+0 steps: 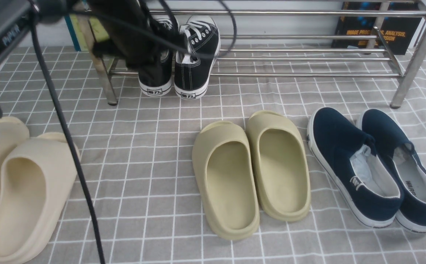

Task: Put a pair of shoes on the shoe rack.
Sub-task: Use the left arm to put a shoe into the shoe rack

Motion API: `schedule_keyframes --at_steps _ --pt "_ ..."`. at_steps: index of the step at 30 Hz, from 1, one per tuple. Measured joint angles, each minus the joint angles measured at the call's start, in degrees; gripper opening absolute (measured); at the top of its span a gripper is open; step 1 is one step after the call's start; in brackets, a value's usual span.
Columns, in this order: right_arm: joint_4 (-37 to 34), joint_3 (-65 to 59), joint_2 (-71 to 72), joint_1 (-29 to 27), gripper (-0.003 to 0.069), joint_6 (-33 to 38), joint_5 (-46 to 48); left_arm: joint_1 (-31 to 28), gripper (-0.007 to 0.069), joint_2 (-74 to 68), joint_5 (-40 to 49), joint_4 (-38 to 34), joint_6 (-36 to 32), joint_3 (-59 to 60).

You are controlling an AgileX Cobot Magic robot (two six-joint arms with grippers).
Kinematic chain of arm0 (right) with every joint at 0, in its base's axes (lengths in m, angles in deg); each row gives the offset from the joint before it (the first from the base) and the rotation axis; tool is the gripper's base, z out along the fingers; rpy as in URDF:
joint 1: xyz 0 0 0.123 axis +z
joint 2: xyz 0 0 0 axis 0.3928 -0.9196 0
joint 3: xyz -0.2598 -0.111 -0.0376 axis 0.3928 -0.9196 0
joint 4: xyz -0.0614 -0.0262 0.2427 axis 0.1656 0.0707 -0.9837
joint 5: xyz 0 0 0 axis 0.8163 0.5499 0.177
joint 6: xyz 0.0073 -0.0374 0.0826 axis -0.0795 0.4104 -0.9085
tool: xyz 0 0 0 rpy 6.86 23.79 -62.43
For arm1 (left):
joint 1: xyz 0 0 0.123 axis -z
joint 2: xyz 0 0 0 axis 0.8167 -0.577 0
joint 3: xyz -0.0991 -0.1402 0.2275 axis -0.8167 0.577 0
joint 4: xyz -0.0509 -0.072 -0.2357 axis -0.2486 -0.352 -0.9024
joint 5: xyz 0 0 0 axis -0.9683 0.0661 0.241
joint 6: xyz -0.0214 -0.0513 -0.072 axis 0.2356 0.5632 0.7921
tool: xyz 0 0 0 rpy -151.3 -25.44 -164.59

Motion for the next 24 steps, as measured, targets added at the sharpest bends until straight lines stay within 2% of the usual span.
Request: schedule_keyframes --at_steps 3,9,19,24 --pt "0.0 0.0 0.0 0.0 0.0239 0.0 0.0 0.0 -0.0013 -0.8 -11.1 -6.4 -1.8 8.4" --pt "0.0 0.0 0.0 0.0 0.0239 0.0 0.0 0.0 -0.0013 -3.8 -23.5 -9.3 -2.3 9.0" --pt "0.0 0.0 0.0 0.0 0.0239 0.0 0.0 0.0 -0.0013 -8.0 -17.4 -8.9 -2.0 0.3" --pt "0.0 0.0 0.0 0.0 0.0239 0.0 0.0 0.0 -0.0013 -7.1 -9.2 -5.8 -2.0 -5.2"
